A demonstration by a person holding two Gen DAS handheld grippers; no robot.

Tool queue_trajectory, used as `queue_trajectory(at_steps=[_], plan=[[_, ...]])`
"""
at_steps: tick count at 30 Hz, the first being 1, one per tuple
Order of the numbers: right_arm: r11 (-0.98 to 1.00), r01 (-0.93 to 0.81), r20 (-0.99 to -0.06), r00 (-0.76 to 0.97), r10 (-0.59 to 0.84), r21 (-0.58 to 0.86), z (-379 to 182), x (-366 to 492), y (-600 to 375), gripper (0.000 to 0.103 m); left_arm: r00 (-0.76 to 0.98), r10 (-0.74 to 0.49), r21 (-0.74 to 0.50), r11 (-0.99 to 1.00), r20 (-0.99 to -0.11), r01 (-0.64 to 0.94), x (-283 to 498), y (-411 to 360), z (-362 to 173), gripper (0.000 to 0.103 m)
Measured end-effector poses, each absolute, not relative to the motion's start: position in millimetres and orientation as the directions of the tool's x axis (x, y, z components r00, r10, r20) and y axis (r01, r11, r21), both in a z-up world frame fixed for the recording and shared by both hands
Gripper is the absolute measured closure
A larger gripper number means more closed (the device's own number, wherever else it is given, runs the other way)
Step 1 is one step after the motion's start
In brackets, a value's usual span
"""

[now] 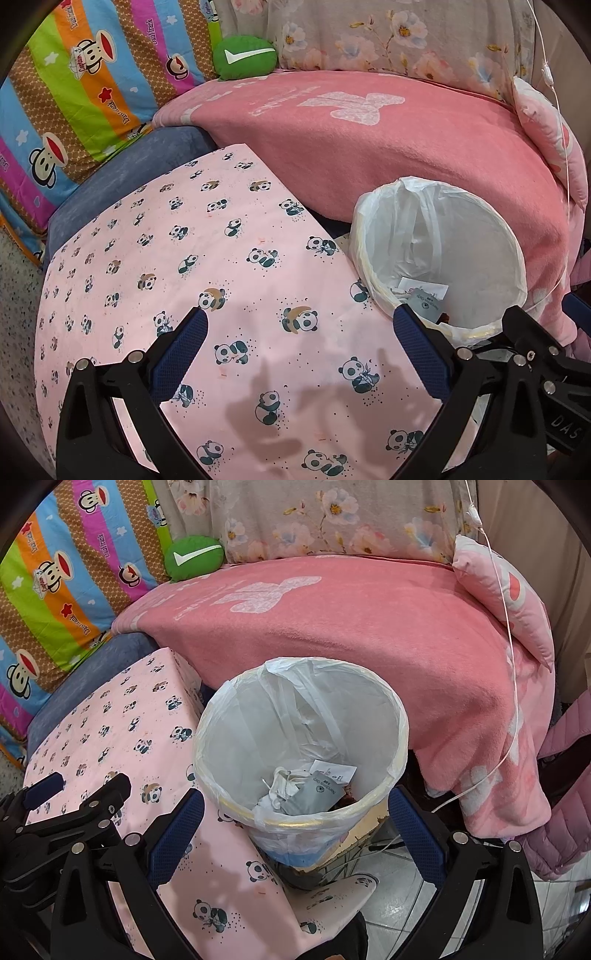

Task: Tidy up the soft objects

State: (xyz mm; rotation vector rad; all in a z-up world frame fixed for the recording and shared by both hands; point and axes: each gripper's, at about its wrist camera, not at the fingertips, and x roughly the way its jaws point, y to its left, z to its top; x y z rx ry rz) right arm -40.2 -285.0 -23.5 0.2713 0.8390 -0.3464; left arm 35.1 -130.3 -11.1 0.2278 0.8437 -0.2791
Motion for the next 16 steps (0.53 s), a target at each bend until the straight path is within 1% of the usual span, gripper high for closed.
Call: queue_trajectory(at_steps=[16], plan=[[0.909,0.405,-0.768,0.612,-0.189,0.098,-29,-29,-290,0.005,0.609,-0.151,0.082,0.938,-0.779,0.338,42,-133,-18,0.007]])
